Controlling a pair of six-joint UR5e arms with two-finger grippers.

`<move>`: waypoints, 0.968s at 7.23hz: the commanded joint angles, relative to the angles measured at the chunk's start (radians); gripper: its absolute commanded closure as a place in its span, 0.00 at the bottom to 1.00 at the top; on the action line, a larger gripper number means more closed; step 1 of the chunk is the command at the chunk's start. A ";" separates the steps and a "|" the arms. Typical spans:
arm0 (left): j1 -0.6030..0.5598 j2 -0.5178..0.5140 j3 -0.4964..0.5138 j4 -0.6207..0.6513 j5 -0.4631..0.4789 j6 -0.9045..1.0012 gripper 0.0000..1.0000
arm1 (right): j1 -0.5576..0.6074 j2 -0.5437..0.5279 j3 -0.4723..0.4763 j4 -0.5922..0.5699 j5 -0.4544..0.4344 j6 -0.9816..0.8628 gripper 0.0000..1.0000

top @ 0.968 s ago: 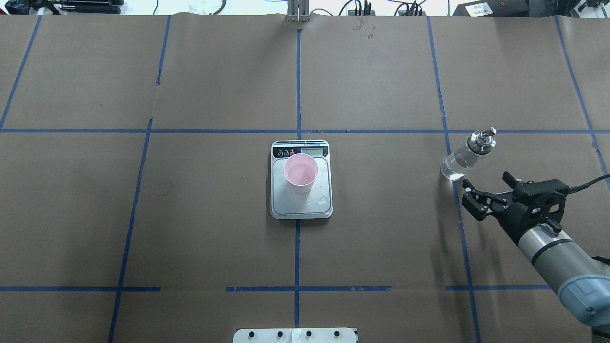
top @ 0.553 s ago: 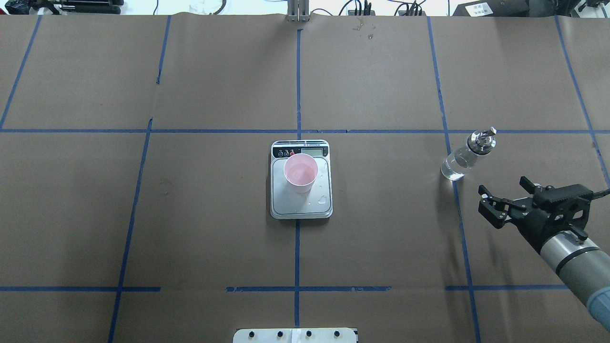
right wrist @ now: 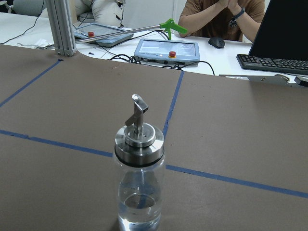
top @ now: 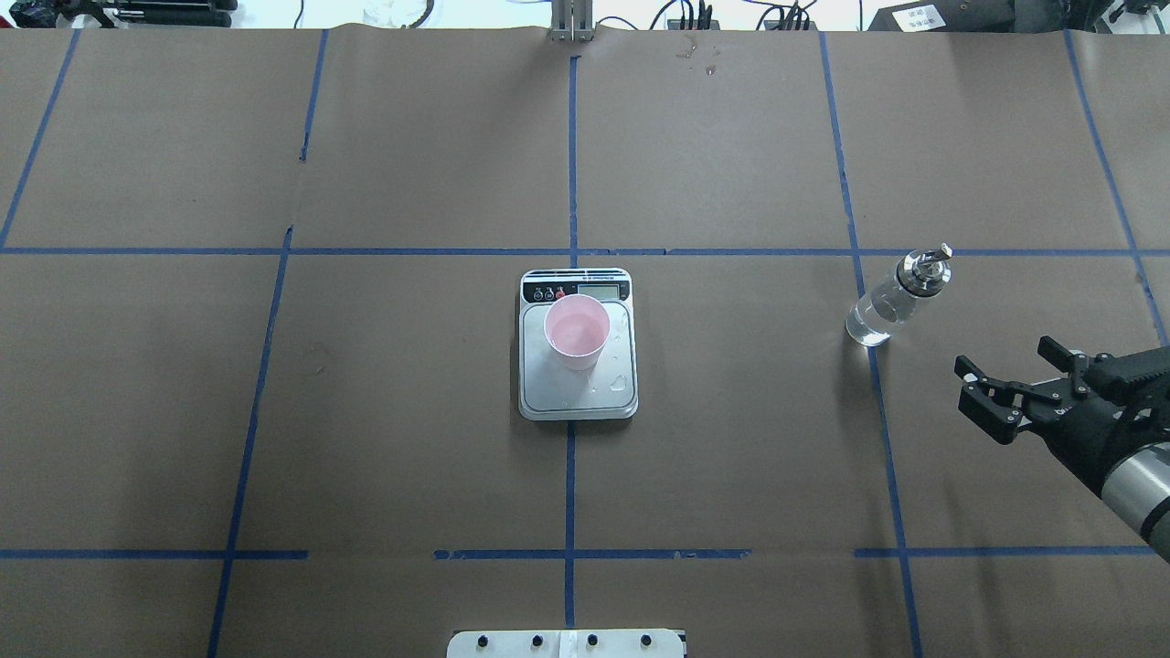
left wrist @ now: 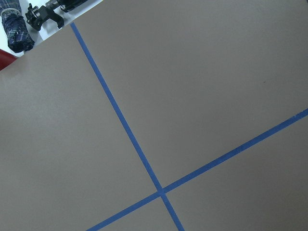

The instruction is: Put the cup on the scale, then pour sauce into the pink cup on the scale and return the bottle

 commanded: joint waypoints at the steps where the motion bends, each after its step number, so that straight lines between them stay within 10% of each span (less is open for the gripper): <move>1: 0.000 0.000 -0.001 0.000 0.000 0.000 0.00 | 0.125 -0.001 0.028 -0.006 0.161 -0.020 0.00; 7: 0.000 -0.001 -0.010 0.000 -0.001 0.000 0.00 | 1.031 0.214 -0.173 -0.099 1.241 -0.427 0.00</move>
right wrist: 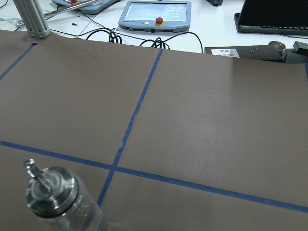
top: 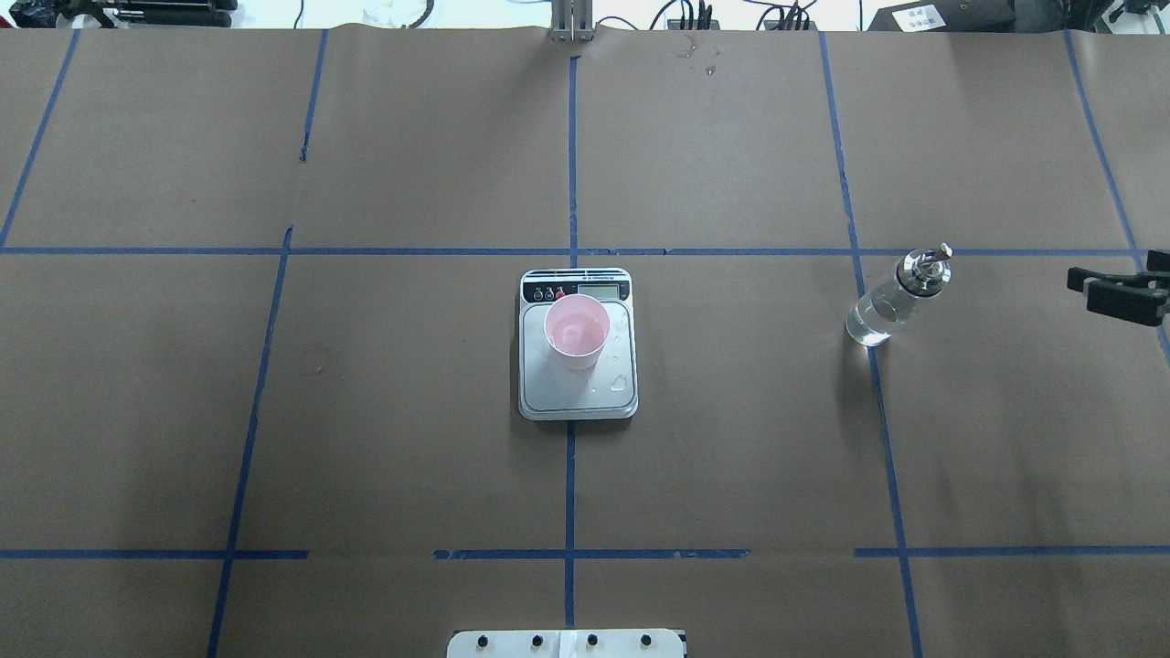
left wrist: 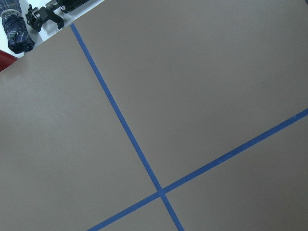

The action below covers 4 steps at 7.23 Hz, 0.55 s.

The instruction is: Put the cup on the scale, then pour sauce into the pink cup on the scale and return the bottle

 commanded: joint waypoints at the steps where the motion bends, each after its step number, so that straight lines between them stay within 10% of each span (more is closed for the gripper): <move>1: 0.000 -0.005 -0.004 0.000 0.000 0.000 0.00 | 0.383 0.170 -0.153 -0.188 0.454 -0.277 0.00; 4: -0.002 0.004 -0.004 0.011 -0.005 0.000 0.00 | 0.609 0.228 -0.173 -0.668 0.611 -0.867 0.00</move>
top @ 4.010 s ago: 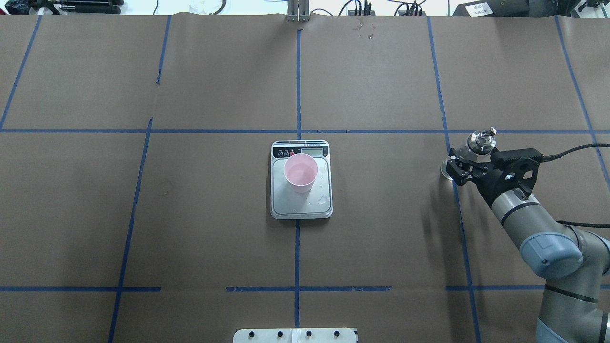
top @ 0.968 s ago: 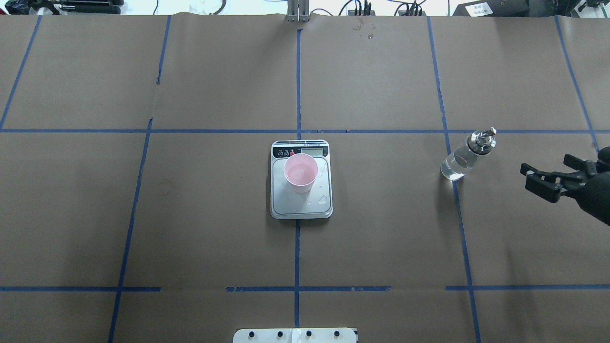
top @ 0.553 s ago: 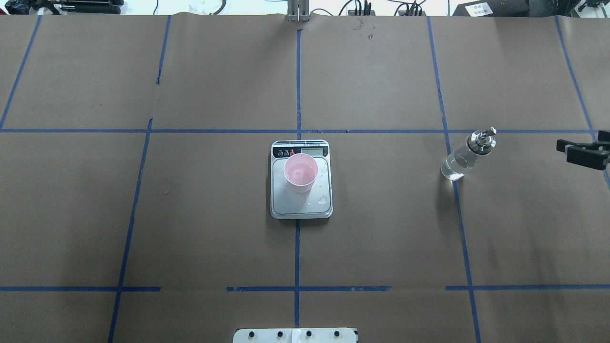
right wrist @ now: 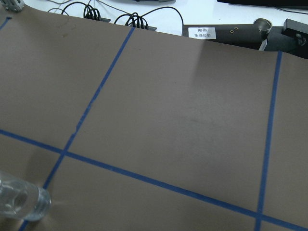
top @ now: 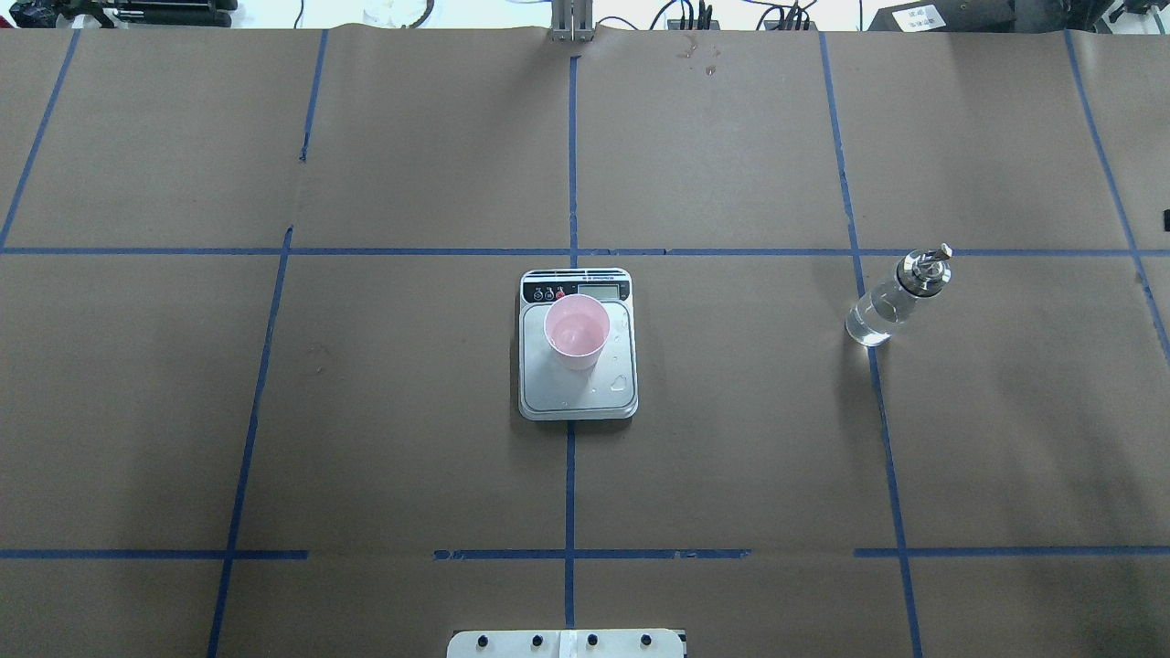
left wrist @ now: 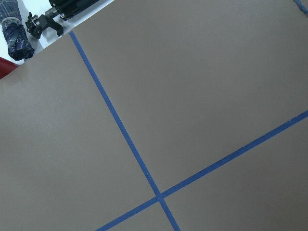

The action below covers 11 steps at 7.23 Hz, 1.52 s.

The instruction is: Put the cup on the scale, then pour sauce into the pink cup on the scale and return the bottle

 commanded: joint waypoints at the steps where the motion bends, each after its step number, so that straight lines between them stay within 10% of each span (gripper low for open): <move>1: -0.001 0.005 -0.002 0.047 -0.004 0.003 0.00 | 0.094 0.054 0.005 -0.327 0.013 -0.251 0.00; 4: -0.043 -0.001 -0.002 0.211 -0.055 0.018 0.00 | 0.063 0.052 0.005 -0.421 -0.229 -0.236 0.00; 11: -0.094 0.053 0.107 0.257 -0.053 0.176 0.00 | 0.010 0.030 0.002 -0.598 -0.150 -0.188 0.00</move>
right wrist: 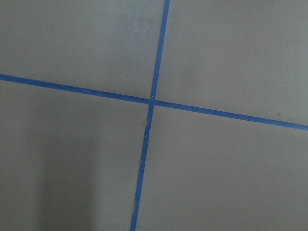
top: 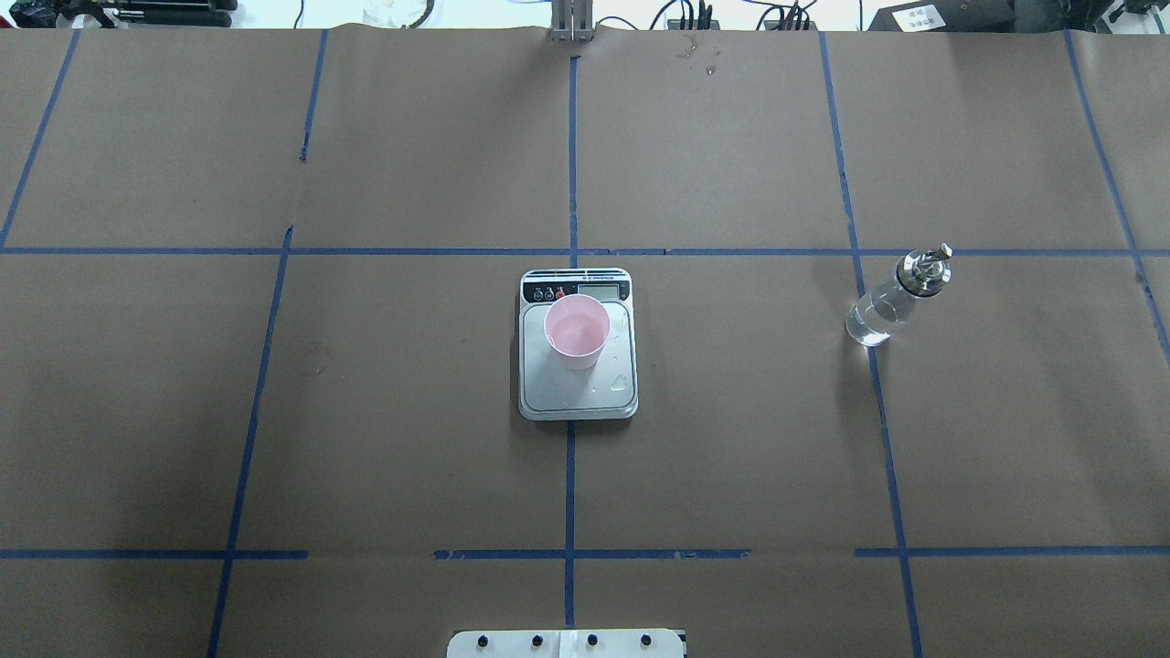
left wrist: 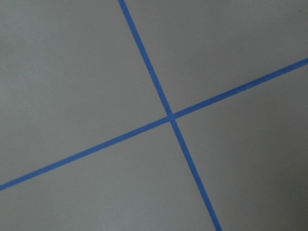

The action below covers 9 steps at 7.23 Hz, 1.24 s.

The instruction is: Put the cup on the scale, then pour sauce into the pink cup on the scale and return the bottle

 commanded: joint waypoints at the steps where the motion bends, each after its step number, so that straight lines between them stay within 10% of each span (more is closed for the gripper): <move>1: -0.002 0.023 0.005 0.002 -0.002 0.003 0.00 | -0.006 -0.008 -0.104 0.003 0.042 -0.001 0.00; 9: -0.045 0.090 -0.008 -0.022 -0.026 0.049 0.00 | 0.014 0.036 -0.232 0.010 0.180 -0.058 0.00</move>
